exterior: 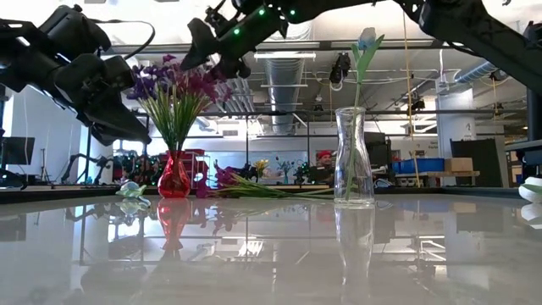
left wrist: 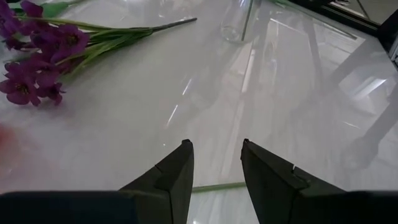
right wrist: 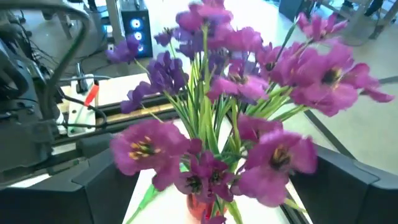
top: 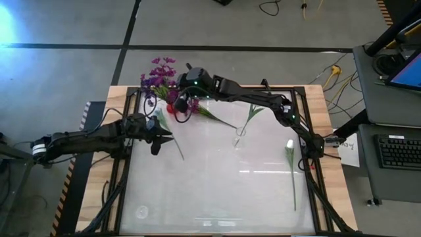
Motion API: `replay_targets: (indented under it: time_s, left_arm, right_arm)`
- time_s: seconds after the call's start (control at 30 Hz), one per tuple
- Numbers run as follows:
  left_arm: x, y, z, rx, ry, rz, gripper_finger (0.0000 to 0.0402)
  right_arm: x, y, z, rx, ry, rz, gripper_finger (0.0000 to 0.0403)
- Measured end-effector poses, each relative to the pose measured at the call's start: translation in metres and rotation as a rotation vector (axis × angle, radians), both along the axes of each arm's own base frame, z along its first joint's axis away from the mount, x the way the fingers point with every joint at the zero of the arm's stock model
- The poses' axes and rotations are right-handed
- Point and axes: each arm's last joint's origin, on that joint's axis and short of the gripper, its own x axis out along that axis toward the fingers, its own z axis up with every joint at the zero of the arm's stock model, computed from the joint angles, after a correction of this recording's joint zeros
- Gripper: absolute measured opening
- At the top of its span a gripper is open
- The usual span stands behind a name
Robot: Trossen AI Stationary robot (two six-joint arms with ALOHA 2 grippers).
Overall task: Sort flowers into vase by color
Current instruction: Put the light purple flowers into the red vase, then put the white flower into the transparent vase
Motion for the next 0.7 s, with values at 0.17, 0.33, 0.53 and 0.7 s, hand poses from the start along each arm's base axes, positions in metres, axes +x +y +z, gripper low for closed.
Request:
replay_targets:
  time_s: [0.17, 0.33, 0.53, 0.7]
  left_arm:
    - [0.0, 0.0, 0.0, -0.005, -0.003, 0.002, 0.0123]
    - [0.0, -0.001, 0.004, -0.028, -0.02, -0.003, 0.0123]
    - [0.005, -0.002, 0.035, -0.023, -0.116, -0.056, 0.0123]
    - [0.008, -0.006, 0.073, 0.031, -0.204, -0.101, 0.0123]
  right_arm:
    - [-0.007, 0.004, 0.016, -0.007, -0.024, 0.002, 0.0366]
    - [-0.014, 0.011, 0.03, -0.016, -0.039, 0.013, 0.0366]
    - [-0.029, 0.028, 0.055, -0.021, -0.043, 0.032, 0.0366]
    - [-0.047, 0.052, 0.069, -0.025, 0.054, 0.005, 0.0366]
